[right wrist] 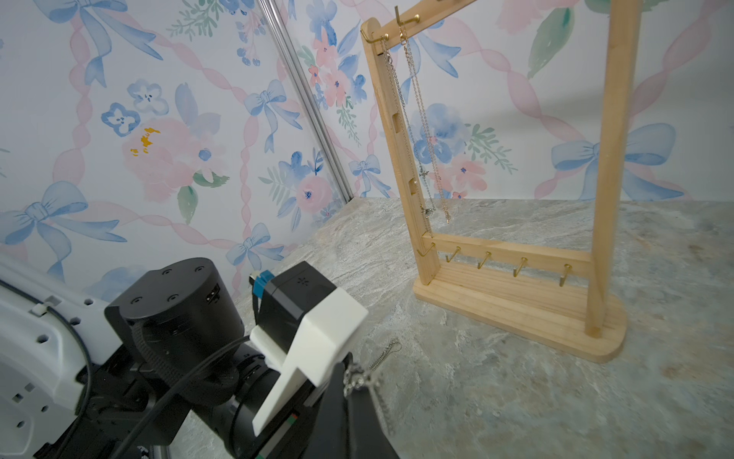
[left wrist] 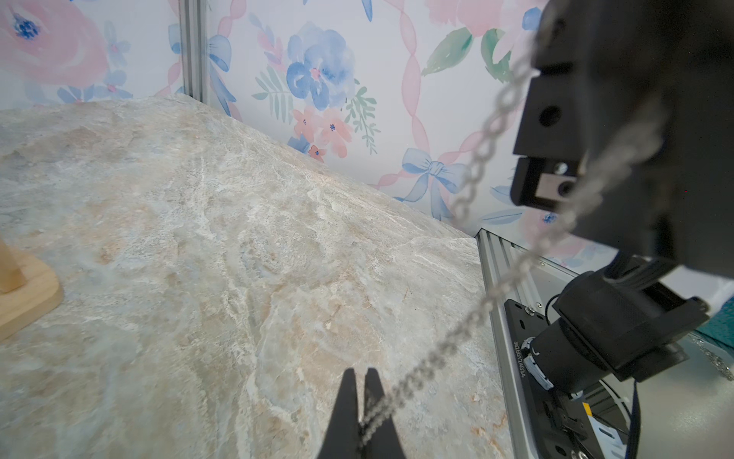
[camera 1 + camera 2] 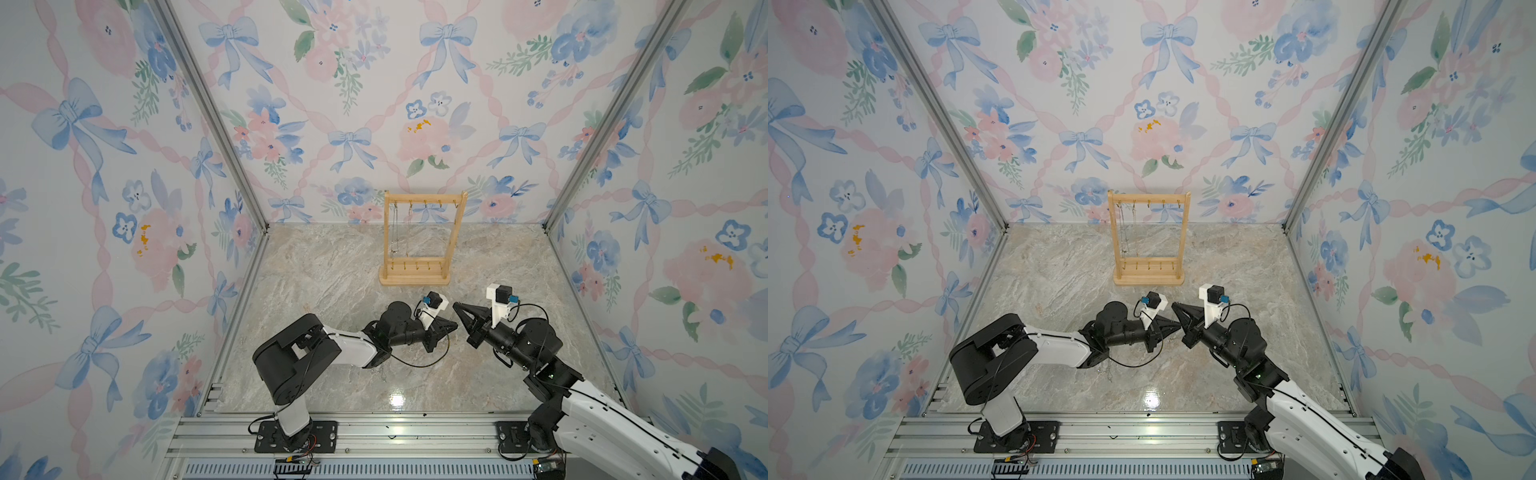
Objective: Take the necklace off the jewelry display stand
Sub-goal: Place the necklace at the center of the board.
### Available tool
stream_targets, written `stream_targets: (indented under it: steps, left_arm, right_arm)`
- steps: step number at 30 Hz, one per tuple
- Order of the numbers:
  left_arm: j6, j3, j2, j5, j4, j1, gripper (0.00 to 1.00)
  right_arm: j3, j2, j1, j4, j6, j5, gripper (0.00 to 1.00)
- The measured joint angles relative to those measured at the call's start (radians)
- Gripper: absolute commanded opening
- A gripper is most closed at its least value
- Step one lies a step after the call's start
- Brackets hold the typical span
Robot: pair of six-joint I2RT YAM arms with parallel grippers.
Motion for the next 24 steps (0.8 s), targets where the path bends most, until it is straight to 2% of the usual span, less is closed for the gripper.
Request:
stream_targets:
  steps: [11, 24]
  left_arm:
    - [-0.005, -0.011, -0.003, -0.004, 0.002, -0.001, 0.0]
    - [-0.087, -0.252, -0.17, -0.113, -0.003, -0.042, 0.0]
  right_arm:
    - [0.0, 0.003, 0.002, -0.003, 0.0, 0.0, 0.0]
    - [0.028, 0.125, 0.096, -0.037, 0.002, -0.001, 0.0]
